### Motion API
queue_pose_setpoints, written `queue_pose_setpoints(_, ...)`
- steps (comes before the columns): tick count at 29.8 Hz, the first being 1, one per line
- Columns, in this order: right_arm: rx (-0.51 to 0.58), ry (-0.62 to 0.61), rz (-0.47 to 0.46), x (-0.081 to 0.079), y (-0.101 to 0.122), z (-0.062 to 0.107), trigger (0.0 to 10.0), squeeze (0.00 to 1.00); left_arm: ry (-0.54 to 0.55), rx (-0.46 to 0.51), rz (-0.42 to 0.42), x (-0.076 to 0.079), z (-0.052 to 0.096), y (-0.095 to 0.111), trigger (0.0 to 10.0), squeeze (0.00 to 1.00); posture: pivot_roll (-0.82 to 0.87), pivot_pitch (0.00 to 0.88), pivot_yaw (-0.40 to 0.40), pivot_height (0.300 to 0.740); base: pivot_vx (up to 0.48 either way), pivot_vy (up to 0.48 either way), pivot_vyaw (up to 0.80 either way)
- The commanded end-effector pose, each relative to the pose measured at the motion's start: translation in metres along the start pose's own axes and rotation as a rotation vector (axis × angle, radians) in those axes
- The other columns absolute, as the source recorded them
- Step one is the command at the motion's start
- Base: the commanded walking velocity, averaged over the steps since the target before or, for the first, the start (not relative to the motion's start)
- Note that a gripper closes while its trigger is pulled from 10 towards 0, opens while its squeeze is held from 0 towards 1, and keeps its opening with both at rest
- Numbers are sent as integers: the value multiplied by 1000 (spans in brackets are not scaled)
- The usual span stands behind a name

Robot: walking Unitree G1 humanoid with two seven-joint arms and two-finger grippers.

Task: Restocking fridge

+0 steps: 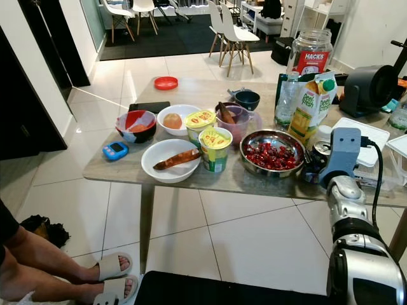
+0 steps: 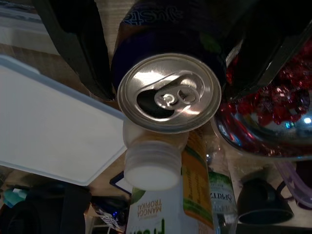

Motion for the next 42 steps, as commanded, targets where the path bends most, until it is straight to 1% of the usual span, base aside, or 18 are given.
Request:
queue_pose_setpoints(1,-8,-1,-29,-4,-1,-1,10000,0,-6,-10,9,3,0,-6,10000,0,-26,3,-14,740,0,0,0)
queue_pose_setpoints(7,-15,5,-47,-9,-2,-2,10000,0,-8,-10,9,3,0,-6,10000,0,-23,4,-13,740,0,0,0)
queue_pose_setpoints(11,-22,9,-37,-13,-4,-3,10000,0,-8,-9,10,3,0,-6,10000,0,-21,8,-13,740,0,0,0)
queue_pose_setpoints(14,-32,0,-18,-14,-5,-3,10000,0,-6,-10,10,2,1,-7,10000,0,-19,9,-13,740,0,0,0)
queue_pose_setpoints(16,-34,1,-23,-14,-5,-3,10000,0,-5,-11,10,2,1,-7,10000,0,-19,9,-13,740,0,0,0)
queue_pose_setpoints(17,-34,4,-27,-15,-6,-3,8196,0,-5,-11,11,2,1,-7,10000,0,-17,9,-13,740,0,0,0)
queue_pose_setpoints(19,-34,7,-32,-16,-6,-3,8196,0,-6,-10,11,2,1,-7,10000,0,-17,9,-13,740,0,0,0)
queue_pose_setpoints(20,-34,10,-33,-17,-6,-4,0,0,-6,-9,11,2,1,-7,10000,0,-15,9,-14,740,0,0,0)
queue_pose_setpoints(22,-34,13,-35,-18,-6,-4,0,0,-7,-9,12,2,1,-7,10000,0,-15,9,-14,740,0,0,0)
queue_pose_setpoints(23,-37,12,-36,-18,-6,-4,4510,0,-8,-7,12,2,1,-6,10000,0,-14,9,-15,740,0,0,0)
queue_pose_setpoints(26,-40,11,-36,-19,-7,-4,4510,0,-9,-6,12,3,1,-6,10000,0,-14,9,-15,740,0,0,0)
queue_pose_setpoints(27,-43,9,-37,-19,-7,-4,10000,0,-9,-6,12,3,1,-6,10000,0,-14,6,-15,740,0,0,0)
queue_pose_setpoints(35,-54,2,-37,-17,-10,-3,10000,0,-4,-11,10,1,1,-7,10000,0,-16,5,-14,740,0,0,0)
queue_pose_setpoints(42,-91,-1,-17,-18,-18,-1,10000,0,-7,-13,6,2,1,-8,10000,0,-19,4,-15,740,0,0,0)
Point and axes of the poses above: a point about 5 cm out from each wrist's last joint towards the gripper, its own z axis pointing back from the gripper into the wrist, its own y axis along the axis of the wrist's last joint, x = y × z, the point moved 3 cm from there along -z, pointing out of the wrist towards the gripper
